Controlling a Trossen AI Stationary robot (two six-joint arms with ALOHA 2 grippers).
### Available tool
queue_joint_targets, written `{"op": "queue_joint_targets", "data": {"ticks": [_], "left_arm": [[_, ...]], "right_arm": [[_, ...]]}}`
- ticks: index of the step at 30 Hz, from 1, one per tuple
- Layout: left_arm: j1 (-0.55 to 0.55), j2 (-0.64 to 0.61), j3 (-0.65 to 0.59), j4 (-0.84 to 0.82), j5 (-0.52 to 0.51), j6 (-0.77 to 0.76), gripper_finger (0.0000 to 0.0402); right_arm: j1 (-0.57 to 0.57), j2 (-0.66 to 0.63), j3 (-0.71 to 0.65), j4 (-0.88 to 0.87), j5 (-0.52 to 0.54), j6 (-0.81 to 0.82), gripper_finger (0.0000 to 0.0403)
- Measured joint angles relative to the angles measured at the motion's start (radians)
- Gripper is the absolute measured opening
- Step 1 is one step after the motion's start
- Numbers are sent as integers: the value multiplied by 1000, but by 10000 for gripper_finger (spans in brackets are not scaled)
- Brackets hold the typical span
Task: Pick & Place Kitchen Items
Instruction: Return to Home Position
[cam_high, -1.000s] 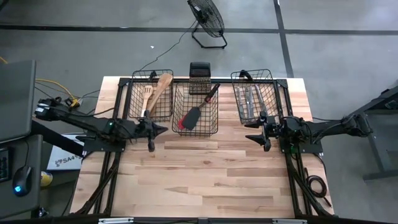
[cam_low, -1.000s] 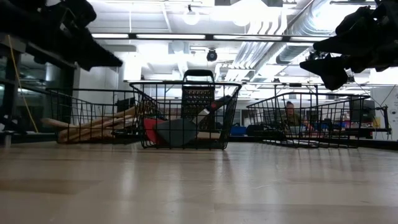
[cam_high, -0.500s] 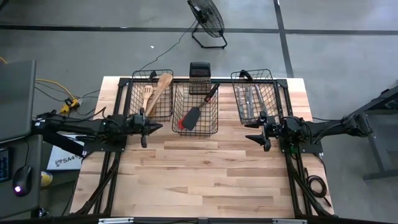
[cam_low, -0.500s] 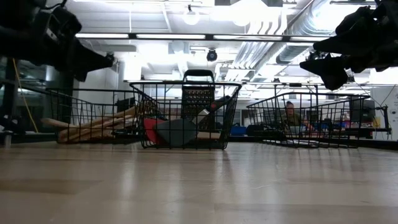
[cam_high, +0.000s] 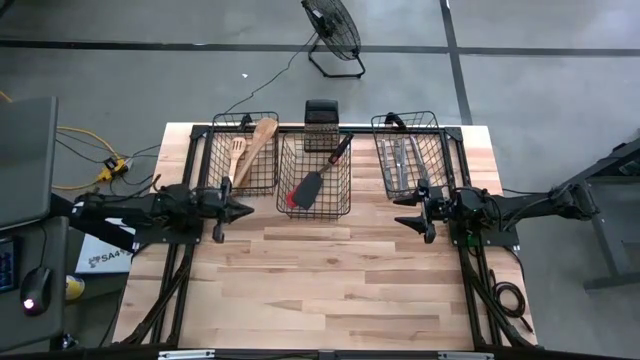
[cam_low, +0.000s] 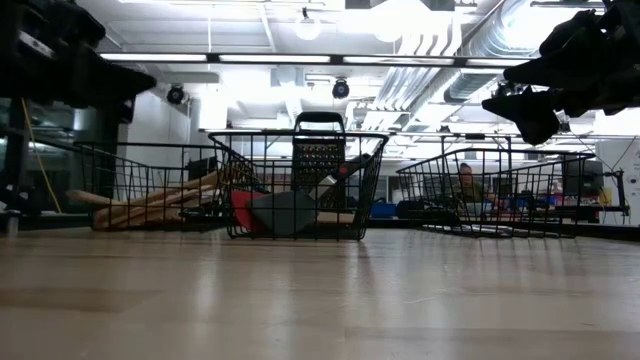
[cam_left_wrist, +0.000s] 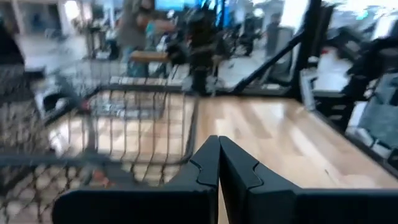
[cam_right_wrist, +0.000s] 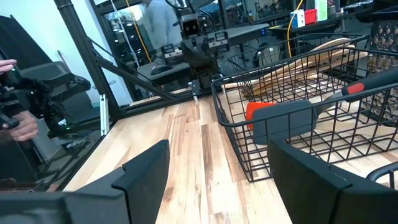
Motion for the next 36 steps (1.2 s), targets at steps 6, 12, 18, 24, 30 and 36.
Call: {"op": "queue_joint_targets", "data": {"ticks": [6, 12, 18, 24, 30, 36], "left_arm": [[0, -17, -1, -11, 55, 18, 0], [0, 16, 9, -28, 51, 13, 0], [0, 16, 11, -29, 77, -52, 0], [0, 15, 11, -23, 69, -81, 0], [0, 15, 11, -23, 66, -82, 0], [0, 15, 11, -23, 65, -82, 0]], "right_arm": [[0, 0, 0, 0, 0, 0, 263], [0, 0, 0, 0, 0, 0, 263], [0, 0, 0, 0, 0, 0, 263], [0, 0, 0, 0, 0, 0, 263], [0, 0, 0, 0, 0, 0, 263], [0, 0, 0, 0, 0, 0, 263]]}}
